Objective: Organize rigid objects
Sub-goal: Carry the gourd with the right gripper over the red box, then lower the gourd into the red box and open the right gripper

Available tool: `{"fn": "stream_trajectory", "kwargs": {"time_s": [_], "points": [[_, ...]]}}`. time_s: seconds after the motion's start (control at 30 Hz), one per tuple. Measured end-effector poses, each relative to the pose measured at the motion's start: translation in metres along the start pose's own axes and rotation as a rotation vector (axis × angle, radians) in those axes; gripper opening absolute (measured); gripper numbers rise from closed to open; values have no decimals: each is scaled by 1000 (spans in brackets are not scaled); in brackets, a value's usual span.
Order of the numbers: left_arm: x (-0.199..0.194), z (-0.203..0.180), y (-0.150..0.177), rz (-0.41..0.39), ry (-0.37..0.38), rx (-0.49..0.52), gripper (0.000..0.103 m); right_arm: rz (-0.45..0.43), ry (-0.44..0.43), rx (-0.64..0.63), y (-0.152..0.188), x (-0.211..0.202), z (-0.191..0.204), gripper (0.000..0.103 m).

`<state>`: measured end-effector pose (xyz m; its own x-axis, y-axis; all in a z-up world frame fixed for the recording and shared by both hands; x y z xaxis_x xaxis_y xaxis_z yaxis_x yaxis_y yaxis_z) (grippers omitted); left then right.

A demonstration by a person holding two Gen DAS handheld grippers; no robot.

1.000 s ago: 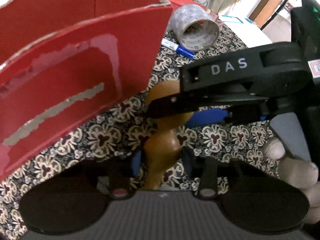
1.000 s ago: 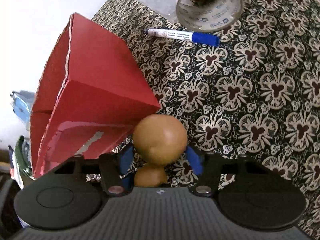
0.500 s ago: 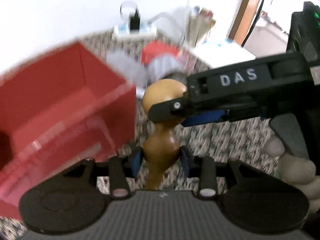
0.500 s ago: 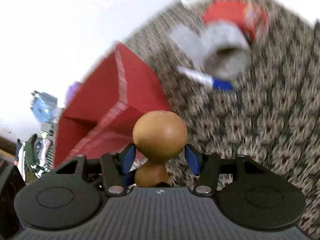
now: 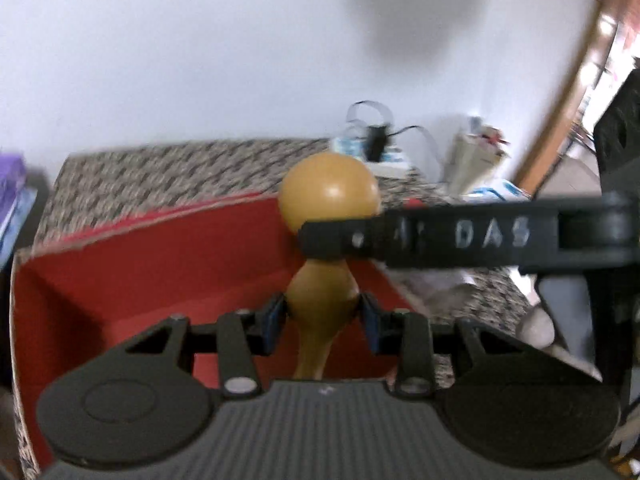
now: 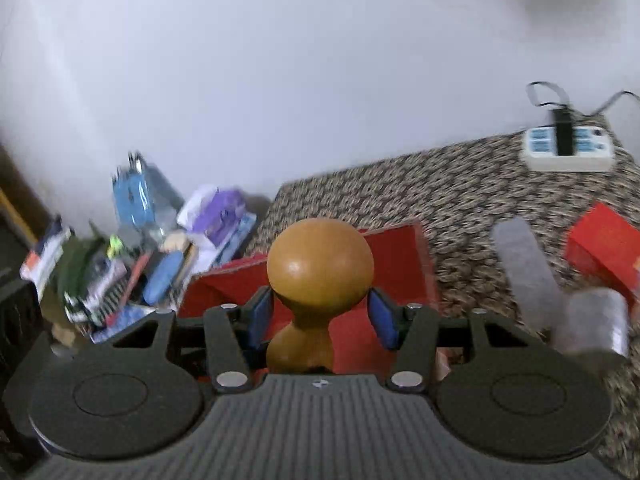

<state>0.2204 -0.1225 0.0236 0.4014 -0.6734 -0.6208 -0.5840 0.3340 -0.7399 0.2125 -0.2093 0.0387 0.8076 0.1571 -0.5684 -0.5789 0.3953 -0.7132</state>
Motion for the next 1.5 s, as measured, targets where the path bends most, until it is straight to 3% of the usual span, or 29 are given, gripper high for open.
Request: {"fn": "stream_trajectory", "kwargs": {"time_s": [0.17,0.3,0.43,0.53,0.6,0.67,0.77,0.83,0.97,1.07,1.17,1.33,1.5], "points": [[25,38,13,69,-43,-77,38,133,10,-45,15,46,18,21],[31,53,19,115,-98,-72,38,207,6,-80,31,69,30,22],[24,73,28,143,-125,-124,37,280,-52,-38,40,87,33,22],[14,82,34,147,-163,-147,39,350,-79,-75,48,104,43,21],[8,86,37,131,-203,-138,50,389,-94,-93,49,112,50,21],[1,90,37,119,-248,-132,50,424,-136,-71,50,119,57,22],[-6,100,40,120,-275,-147,61,474,-186,-40,54,125,60,23],[-8,102,40,114,-269,-155,66,475,-191,-35,55,121,58,23],[-10,100,37,95,-325,-109,73,434,14,-140,49,104,35,23],[-12,100,36,85,-356,-72,73,451,85,-199,51,85,18,24],[-11,103,36,90,-356,-60,73,484,65,-186,65,70,9,23],[-12,114,34,96,-353,-31,67,487,8,-28,82,58,11,23],[-10,111,33,120,-357,-38,73,366,49,-52,72,53,12,23]]}}
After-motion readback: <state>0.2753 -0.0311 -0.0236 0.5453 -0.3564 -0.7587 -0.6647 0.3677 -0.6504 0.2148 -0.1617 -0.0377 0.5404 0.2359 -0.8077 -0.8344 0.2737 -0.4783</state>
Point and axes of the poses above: each gripper's, at about its wrist camera, not at the fingertips, and x roughly the way its jaws point, z to its left, y to its underside, the point moved 6 cm from there along x, roughly the way its jaws point, and after that the axes turned 3 degrees about -z, right-handed, at the moved point
